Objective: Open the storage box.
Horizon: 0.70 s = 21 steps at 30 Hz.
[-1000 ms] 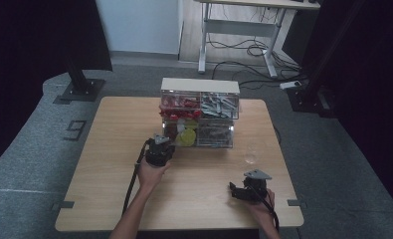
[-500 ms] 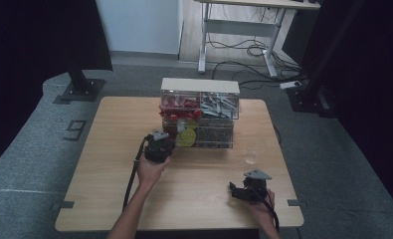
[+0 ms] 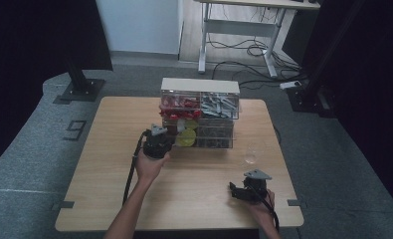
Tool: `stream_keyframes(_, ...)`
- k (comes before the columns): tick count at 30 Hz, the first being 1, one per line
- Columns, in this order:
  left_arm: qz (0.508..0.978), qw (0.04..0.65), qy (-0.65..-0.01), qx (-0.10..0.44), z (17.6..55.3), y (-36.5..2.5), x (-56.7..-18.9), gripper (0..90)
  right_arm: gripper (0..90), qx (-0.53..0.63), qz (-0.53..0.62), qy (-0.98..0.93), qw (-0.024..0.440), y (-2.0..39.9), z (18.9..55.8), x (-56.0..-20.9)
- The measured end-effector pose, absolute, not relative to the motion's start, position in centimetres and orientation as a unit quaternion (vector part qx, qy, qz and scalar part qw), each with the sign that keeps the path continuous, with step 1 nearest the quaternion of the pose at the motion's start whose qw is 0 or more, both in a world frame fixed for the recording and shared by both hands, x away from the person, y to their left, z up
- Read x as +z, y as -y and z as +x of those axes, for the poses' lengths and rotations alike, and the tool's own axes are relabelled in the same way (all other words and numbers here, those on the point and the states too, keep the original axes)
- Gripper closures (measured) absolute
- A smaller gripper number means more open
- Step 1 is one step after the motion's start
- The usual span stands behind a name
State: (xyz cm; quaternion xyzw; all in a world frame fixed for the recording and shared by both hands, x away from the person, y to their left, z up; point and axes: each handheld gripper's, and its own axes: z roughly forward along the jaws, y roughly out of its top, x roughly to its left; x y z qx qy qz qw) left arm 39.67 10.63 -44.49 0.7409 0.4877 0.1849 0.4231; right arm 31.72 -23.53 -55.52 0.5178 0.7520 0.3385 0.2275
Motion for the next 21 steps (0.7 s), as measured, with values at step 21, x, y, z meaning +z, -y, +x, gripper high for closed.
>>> stream_keyframes(21, 0.733, 0.435, -0.487, 0.192, 40.5, -10.6, -42.1, 90.0, 16.3, 0.339, 0.518, -0.752, 0.228, 23.5, 31.7, -55.5)
